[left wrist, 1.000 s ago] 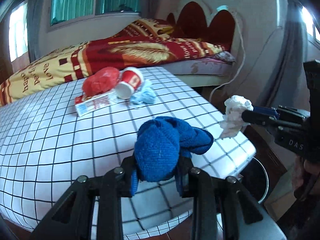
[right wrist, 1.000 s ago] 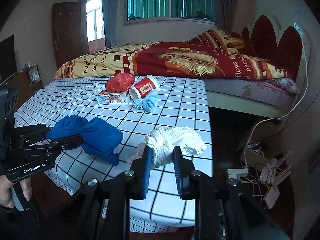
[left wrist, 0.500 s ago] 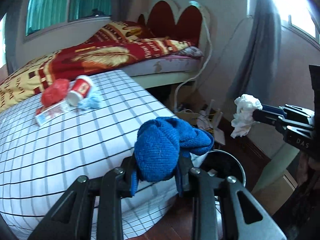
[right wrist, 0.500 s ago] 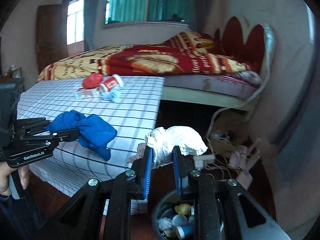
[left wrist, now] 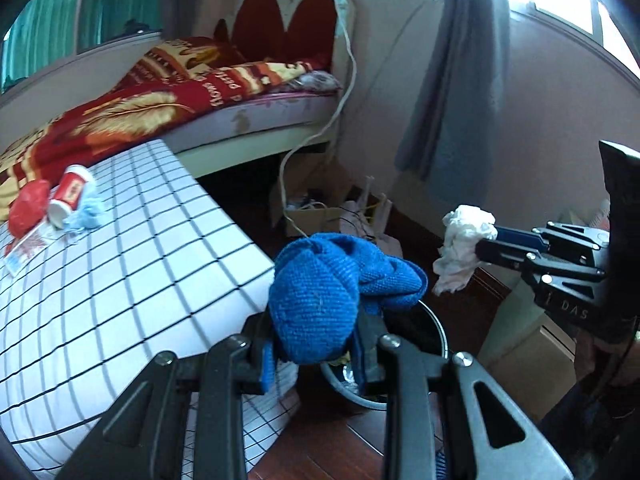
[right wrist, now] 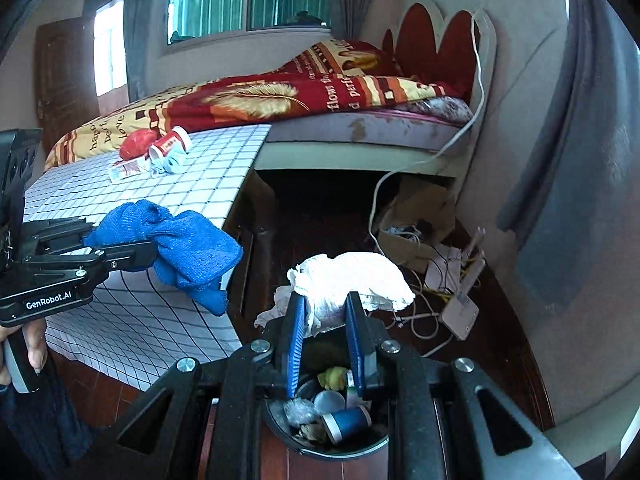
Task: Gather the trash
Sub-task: 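Carry the white cloth and blue cloth over the black bin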
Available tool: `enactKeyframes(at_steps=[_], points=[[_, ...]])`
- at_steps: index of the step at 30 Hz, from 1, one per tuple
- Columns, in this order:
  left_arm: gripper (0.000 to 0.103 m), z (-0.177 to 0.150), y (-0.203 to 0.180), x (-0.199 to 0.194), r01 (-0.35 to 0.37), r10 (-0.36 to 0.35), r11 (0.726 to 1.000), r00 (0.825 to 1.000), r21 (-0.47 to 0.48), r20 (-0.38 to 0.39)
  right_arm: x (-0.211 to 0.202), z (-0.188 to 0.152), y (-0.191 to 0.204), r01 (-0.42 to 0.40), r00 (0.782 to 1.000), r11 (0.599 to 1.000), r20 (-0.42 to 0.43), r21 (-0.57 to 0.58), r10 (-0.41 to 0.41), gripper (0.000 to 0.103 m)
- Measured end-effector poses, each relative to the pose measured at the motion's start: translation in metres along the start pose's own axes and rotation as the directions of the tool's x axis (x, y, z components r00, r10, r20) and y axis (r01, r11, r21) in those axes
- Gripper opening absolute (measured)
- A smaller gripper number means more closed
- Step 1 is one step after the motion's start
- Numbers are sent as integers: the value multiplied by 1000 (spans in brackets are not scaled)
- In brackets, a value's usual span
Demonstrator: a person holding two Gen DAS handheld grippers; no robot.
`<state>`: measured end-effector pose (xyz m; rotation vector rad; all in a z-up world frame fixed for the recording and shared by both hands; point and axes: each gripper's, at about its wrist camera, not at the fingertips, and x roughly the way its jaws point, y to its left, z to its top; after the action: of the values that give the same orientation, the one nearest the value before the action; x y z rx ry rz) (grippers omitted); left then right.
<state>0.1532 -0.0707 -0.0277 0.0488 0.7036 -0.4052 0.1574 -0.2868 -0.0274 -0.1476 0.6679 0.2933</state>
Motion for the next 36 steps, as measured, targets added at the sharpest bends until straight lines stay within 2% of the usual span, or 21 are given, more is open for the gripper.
enactKeyframes(at_steps=[13,19,36], points=[[30,-5,-41,31,62,-60,997,997,47,-55,-6,-36,-38,35,998,998,-46,58,-33,22],[30,-15,-51,44,54,-50,997,996,53,-74,-2,-49,-46,38,997,997,-70,71,-33,22],[30,-41,-49,85,51,-49,999,985,11,-168,47,-70,-49,8,984,997,-179,76,6,22]])
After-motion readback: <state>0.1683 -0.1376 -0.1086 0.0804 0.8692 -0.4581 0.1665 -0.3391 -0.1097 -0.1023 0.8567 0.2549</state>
